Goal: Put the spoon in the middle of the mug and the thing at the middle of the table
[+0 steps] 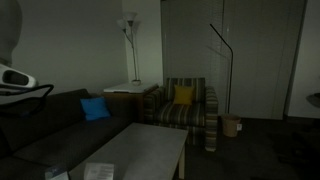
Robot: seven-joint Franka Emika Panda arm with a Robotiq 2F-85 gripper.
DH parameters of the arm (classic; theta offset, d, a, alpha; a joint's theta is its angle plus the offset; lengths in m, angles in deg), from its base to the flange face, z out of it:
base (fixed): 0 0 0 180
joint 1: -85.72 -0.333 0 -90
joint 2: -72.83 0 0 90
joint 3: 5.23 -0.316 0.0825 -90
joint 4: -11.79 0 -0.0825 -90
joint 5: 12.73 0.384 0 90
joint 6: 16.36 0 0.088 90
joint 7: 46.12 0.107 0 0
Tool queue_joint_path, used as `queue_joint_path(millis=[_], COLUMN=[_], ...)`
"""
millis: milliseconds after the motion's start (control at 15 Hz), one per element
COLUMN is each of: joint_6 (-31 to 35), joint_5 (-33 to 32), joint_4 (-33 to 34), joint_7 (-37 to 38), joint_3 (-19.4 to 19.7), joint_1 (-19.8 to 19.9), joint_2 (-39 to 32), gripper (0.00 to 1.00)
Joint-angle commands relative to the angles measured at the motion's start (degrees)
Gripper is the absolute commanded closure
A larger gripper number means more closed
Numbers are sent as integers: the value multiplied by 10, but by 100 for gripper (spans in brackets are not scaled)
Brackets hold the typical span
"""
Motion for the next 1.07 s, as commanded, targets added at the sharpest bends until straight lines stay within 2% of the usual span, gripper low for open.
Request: queue_joint_path(millis=[0, 667, 1000], joint_6=[12, 14, 10], joint_5=[-3, 6, -3], joint_4=[22, 73, 69], joint_7=[-14, -32, -18], joint_3=[-6, -10, -7], joint_1=[9, 21, 15], joint_2=[-37, -119, -115], gripper=[0, 0, 0])
